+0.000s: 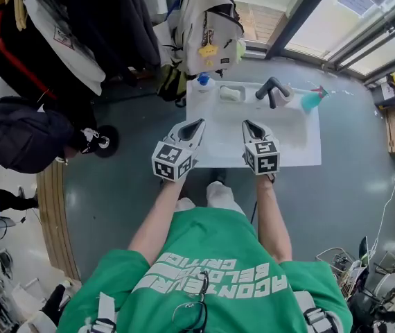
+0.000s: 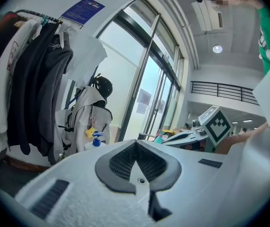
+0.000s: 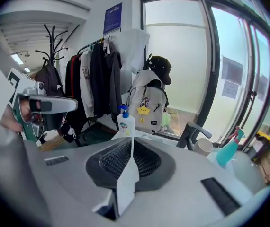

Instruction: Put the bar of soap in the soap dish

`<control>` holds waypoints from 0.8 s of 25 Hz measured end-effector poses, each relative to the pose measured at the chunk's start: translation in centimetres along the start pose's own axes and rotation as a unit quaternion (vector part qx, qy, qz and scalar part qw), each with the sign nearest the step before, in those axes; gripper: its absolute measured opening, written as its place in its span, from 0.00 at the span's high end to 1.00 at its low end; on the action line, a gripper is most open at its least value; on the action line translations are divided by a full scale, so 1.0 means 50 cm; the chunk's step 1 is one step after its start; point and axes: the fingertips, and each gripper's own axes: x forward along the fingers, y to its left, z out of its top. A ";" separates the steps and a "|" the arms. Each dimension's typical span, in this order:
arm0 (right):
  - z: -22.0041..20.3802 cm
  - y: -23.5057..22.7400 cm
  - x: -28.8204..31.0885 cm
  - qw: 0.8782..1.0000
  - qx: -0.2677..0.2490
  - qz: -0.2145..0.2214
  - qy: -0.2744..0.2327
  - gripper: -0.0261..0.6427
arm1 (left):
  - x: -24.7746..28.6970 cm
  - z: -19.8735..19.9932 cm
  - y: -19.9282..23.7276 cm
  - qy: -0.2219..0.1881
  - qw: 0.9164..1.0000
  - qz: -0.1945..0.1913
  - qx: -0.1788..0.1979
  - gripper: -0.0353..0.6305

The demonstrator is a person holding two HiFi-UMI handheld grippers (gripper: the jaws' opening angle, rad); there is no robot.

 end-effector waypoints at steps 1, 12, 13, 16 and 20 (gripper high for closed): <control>0.002 0.008 -0.017 1.000 0.006 -0.004 -0.008 0.92 | -0.008 0.001 -0.007 0.001 1.000 -0.007 0.004 0.94; -0.032 0.102 -0.165 0.994 0.055 -0.059 -0.077 0.93 | -0.098 0.025 -0.074 -0.008 0.997 -0.066 0.030 0.94; -0.034 0.108 -0.174 0.993 0.057 -0.061 -0.082 0.93 | -0.105 0.023 -0.081 -0.006 0.997 -0.071 0.036 0.94; -0.038 0.119 -0.198 0.991 0.059 -0.065 -0.096 0.93 | -0.125 0.016 -0.098 -0.003 0.995 -0.083 0.049 0.94; -0.042 0.131 -0.222 0.989 0.066 -0.064 -0.113 0.93 | -0.150 0.010 -0.106 -0.003 0.994 -0.086 0.061 0.94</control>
